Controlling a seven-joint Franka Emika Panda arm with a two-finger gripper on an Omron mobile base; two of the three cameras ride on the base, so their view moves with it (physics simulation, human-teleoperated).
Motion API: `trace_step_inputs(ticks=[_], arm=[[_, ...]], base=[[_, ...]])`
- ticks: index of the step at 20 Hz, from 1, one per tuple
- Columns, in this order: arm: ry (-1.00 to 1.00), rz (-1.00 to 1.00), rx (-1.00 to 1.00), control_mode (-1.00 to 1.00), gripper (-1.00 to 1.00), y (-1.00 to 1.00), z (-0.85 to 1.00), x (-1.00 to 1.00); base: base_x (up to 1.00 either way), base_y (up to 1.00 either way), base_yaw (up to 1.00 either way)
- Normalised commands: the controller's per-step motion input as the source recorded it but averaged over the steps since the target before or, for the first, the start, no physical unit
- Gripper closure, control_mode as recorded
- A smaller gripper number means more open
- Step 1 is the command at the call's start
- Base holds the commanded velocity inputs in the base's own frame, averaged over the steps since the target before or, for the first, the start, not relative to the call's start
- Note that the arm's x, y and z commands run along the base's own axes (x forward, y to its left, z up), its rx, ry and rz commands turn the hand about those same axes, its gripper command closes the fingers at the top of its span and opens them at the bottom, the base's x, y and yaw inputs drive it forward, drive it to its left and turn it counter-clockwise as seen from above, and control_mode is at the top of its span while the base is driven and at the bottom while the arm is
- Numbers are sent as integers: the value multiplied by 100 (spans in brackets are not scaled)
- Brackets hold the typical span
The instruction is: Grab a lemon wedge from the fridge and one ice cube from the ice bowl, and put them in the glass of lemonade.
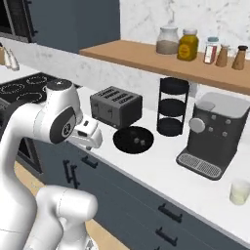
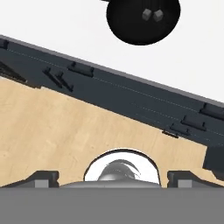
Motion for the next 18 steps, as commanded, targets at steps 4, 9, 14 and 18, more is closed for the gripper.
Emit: trace_step_inputs(ticks=[4, 9, 14, 18], arm=[[0, 0, 0, 100, -100, 0, 0, 0], [0, 0, 0, 100, -100, 0, 0, 0], [0, 0, 0, 100, -100, 0, 0, 0], [0, 0, 0, 100, -100, 0, 0, 0]], base=[[63, 40, 39], [40, 4, -11], [40, 5, -46], [37, 0, -57]])
